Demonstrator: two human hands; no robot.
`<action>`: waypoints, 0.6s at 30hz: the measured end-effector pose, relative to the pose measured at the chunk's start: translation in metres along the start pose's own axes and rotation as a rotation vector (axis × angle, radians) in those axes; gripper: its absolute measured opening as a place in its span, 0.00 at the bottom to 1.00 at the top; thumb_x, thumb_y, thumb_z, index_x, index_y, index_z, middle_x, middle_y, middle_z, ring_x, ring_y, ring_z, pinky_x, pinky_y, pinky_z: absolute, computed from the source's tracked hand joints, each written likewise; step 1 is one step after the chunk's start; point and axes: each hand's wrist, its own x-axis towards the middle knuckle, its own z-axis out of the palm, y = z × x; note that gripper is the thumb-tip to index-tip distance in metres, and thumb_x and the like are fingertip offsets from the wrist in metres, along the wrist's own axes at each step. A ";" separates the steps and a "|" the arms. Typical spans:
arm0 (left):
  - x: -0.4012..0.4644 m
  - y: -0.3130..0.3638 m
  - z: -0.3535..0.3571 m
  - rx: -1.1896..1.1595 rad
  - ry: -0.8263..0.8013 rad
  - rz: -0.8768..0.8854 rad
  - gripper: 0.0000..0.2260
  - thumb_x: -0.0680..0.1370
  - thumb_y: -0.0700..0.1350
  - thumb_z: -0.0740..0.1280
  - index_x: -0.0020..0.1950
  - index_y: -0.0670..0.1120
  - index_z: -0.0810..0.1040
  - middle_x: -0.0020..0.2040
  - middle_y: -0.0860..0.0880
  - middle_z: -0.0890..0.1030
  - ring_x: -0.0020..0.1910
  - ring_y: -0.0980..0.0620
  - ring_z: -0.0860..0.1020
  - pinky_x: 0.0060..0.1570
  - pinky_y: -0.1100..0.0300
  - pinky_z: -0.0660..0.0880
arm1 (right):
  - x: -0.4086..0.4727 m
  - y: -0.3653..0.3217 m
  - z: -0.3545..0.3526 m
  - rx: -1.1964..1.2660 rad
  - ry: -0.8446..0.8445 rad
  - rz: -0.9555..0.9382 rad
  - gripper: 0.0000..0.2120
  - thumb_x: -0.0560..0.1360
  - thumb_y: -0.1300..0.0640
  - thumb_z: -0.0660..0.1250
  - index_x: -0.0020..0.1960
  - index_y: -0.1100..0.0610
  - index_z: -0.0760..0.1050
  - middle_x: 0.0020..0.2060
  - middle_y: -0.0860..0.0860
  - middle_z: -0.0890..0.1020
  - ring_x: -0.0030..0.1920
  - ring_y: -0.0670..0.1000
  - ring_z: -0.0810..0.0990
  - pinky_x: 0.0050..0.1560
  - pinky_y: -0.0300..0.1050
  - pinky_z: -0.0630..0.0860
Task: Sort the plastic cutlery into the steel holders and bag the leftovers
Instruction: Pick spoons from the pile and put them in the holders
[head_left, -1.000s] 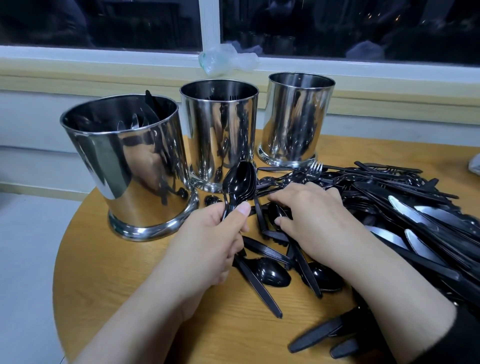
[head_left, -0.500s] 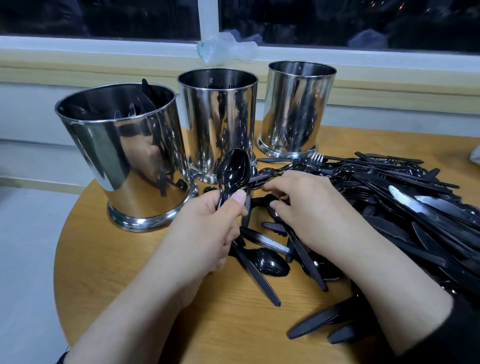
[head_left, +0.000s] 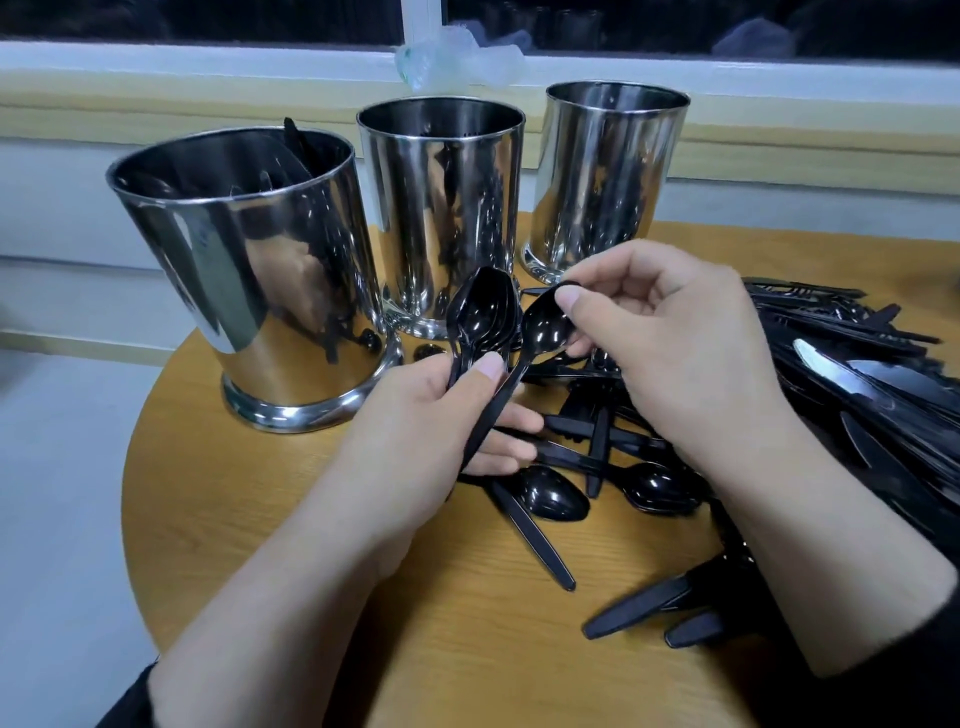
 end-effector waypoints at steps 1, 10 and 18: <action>-0.001 0.000 0.000 -0.021 -0.028 -0.013 0.14 0.86 0.50 0.61 0.57 0.42 0.80 0.43 0.44 0.88 0.35 0.45 0.85 0.37 0.54 0.85 | -0.001 -0.001 0.001 -0.011 -0.006 0.001 0.05 0.76 0.59 0.74 0.44 0.51 0.82 0.36 0.46 0.85 0.34 0.46 0.84 0.38 0.35 0.77; 0.007 -0.002 -0.019 0.013 0.073 0.043 0.16 0.82 0.58 0.63 0.54 0.47 0.81 0.31 0.52 0.66 0.24 0.56 0.60 0.24 0.65 0.57 | -0.004 -0.009 -0.015 -0.359 -0.226 -0.076 0.03 0.76 0.45 0.72 0.48 0.42 0.81 0.41 0.37 0.81 0.39 0.41 0.78 0.39 0.28 0.71; 0.009 -0.007 -0.028 0.043 0.070 0.083 0.13 0.85 0.53 0.61 0.48 0.47 0.78 0.31 0.52 0.66 0.23 0.56 0.59 0.21 0.65 0.57 | -0.013 -0.017 -0.015 -0.810 -0.911 -0.032 0.17 0.71 0.36 0.71 0.59 0.36 0.77 0.51 0.37 0.73 0.52 0.36 0.72 0.53 0.38 0.72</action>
